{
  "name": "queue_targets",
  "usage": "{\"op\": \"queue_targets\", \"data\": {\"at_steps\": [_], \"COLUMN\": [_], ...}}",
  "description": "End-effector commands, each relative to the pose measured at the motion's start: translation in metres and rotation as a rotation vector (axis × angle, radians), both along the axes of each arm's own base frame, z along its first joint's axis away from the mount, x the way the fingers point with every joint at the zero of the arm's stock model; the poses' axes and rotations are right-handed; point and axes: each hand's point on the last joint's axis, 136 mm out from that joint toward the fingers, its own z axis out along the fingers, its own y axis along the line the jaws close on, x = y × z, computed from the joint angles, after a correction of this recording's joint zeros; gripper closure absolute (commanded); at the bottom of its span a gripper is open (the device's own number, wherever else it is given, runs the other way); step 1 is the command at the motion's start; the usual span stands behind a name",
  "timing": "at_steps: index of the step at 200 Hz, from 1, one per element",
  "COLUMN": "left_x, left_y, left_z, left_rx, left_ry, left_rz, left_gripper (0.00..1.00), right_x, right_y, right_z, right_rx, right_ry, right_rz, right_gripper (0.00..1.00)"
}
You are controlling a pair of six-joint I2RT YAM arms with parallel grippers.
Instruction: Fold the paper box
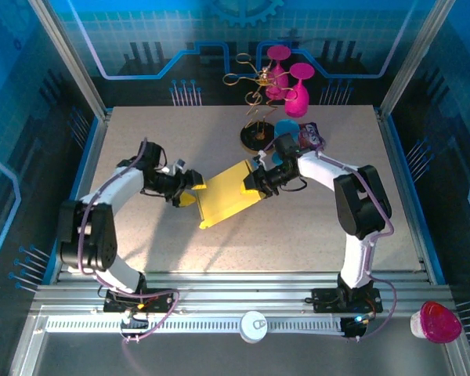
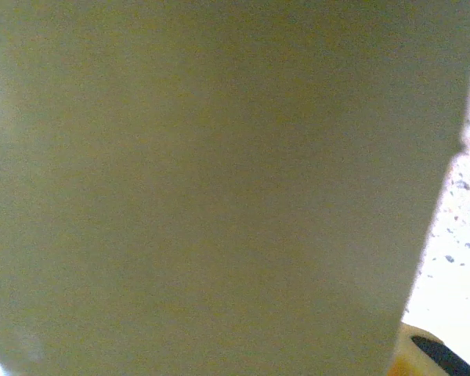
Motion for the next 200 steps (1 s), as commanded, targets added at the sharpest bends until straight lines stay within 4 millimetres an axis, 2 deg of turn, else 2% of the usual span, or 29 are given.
{"op": "queue_targets", "data": {"at_steps": [1, 13, 33, 78, 98, 114, 144, 160, 182, 200], "left_x": [0.029, 0.033, 0.034, 0.024, 0.025, 0.027, 0.025, 0.022, 0.024, 0.03], "left_y": [0.014, 0.024, 0.036, 0.033, 0.031, 0.023, -0.01, -0.023, -0.035, -0.039], "left_z": [0.06, 0.071, 0.072, 0.054, 0.049, 0.046, 0.034, 0.021, 0.004, -0.001], "left_rx": [-0.024, -0.023, -0.035, -0.112, -0.152, -0.193, -0.22, -0.237, -0.281, -0.301], "left_ry": [-0.135, -0.135, -0.063, 0.084, 0.094, 0.12, 0.225, 0.297, 0.377, 0.396], "left_rz": [0.172, 0.246, 0.321, 0.398, 0.433, 0.442, 0.407, 0.419, 0.448, 0.468], "left_gripper": [0.17, 0.16, 0.16, 0.15, 0.06, 0.03, 0.03, 0.02, 0.03, 0.03], "right_x": [0.0, 0.002, 0.005, 0.005, 0.002, -0.001, -0.007, -0.008, -0.01, -0.015], "right_y": [-0.003, -0.008, -0.019, -0.045, -0.055, -0.059, -0.063, -0.064, -0.066, -0.068], "right_z": [0.025, 0.033, 0.044, 0.062, 0.069, 0.073, 0.079, 0.082, 0.086, 0.084], "right_rx": [0.025, 0.03, 0.044, 0.097, 0.118, 0.135, 0.147, 0.154, 0.163, 0.161], "right_ry": [0.069, 0.104, 0.173, 0.347, 0.417, 0.466, 0.519, 0.529, 0.537, 0.552], "right_rz": [-0.077, -0.124, -0.222, -0.446, -0.529, -0.562, -0.591, -0.598, -0.602, -0.61], "right_gripper": [0.65, 0.65, 0.64, 0.64, 0.64, 0.64, 0.64, 0.64, 0.64, 0.64]}}
